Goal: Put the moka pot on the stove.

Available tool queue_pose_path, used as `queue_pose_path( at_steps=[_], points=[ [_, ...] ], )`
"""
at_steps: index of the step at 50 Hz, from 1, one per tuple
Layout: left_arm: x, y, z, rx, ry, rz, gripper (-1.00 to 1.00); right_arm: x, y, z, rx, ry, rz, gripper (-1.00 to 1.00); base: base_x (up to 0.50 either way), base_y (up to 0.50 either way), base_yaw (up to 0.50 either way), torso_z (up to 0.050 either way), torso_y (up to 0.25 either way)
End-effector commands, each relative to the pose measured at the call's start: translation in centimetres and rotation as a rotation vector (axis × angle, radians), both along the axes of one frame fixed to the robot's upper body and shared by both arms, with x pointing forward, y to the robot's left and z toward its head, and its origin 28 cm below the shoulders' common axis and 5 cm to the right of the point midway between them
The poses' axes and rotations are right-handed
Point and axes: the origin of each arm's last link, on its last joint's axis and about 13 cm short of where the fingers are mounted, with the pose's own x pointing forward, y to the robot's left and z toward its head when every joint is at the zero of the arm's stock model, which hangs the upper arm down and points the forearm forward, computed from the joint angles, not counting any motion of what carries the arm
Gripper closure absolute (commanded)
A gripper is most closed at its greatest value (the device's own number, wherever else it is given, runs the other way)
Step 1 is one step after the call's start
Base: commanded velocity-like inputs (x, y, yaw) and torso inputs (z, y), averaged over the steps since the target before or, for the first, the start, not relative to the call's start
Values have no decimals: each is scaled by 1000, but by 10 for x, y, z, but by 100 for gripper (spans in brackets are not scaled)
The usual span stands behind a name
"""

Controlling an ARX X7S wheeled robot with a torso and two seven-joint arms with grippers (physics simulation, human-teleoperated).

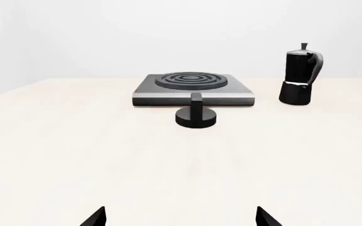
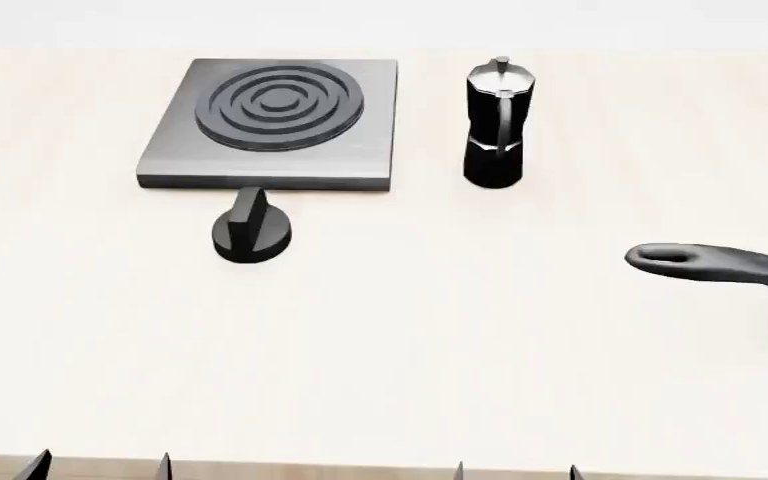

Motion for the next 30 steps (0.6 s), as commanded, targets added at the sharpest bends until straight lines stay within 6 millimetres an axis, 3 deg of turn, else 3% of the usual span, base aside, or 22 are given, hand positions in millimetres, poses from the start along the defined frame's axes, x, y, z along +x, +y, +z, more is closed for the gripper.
queue_pose_path(
  at_steps=[1, 30],
  points=[
    [1, 0, -1, 0, 0, 0, -100, 0, 0, 0, 0, 0, 0, -100, 0, 0, 0, 0, 0],
    [-3, -1, 3, 6, -41, -32, -100, 0, -3, 5, 19, -44, -17, -100, 0, 0, 0, 0, 0]
  ],
)
